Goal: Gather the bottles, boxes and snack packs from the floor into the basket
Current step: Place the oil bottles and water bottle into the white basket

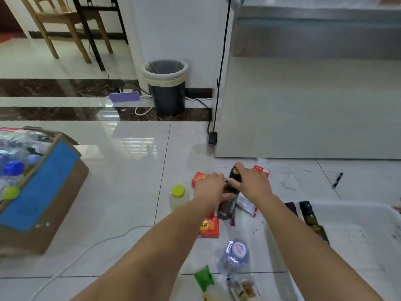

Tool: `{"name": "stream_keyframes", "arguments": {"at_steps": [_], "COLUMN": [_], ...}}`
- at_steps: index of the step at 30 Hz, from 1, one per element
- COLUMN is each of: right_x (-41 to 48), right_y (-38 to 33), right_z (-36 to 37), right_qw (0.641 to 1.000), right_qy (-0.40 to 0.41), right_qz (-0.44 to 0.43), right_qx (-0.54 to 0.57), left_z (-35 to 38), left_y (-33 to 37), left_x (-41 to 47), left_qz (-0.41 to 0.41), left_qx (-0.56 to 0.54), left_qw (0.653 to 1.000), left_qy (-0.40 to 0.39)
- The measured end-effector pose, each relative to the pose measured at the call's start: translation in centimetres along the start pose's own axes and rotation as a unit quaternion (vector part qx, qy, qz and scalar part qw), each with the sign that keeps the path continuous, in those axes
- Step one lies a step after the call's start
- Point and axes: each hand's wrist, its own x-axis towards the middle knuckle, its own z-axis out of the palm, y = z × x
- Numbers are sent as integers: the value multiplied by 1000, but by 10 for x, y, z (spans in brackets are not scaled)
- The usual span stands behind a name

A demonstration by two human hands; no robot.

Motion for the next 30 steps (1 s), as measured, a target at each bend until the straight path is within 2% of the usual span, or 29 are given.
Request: {"name": "stream_keyframes", "arguments": {"at_steps": [4, 6, 8, 10, 13, 15, 16, 19, 21, 24, 27, 30], "right_x": [-4, -10, -16, -25, -50, -86, -108, -164, -178, -173, -163, -160], "right_y": [1, 3, 8, 14, 23, 33, 38, 40, 28, 6, 0, 1], "right_z": [9, 8, 7, 9, 31, 61, 79, 130, 155, 170, 171, 168], "right_qw": [998, 996, 990, 973, 919, 891, 890, 885, 862, 818, 813, 802], "right_qy": [12, -7, -29, -36, 52, 96, 77, -66, -142, -117, -61, -46], "right_qz": [23, 37, 50, 76, 122, 143, 141, 129, 108, 132, 173, 196], "right_qx": [56, 81, 131, 216, 372, 420, 428, 443, 475, 548, 552, 562], "left_z": [26, 24, 21, 17, 18, 19, 18, 18, 20, 22, 22, 23], "left_y": [12, 20, 26, 29, 29, 28, 28, 29, 29, 28, 27, 25], "left_x": [2, 1, 1, 2, 9, 13, 14, 17, 18, 19, 18, 18], "left_qz": [-38, -47, -44, -50, -89, -104, -106, -107, -110, -109, -107, -110], "left_qx": [-155, -259, -316, -353, -403, -420, -420, -414, -397, -371, -372, -383], "left_qw": [987, 965, 948, 934, 911, 902, 901, 904, 910, 921, 920, 916], "left_qy": [27, 2, -11, -14, -7, -14, -20, -32, -41, -57, -56, -40]}}
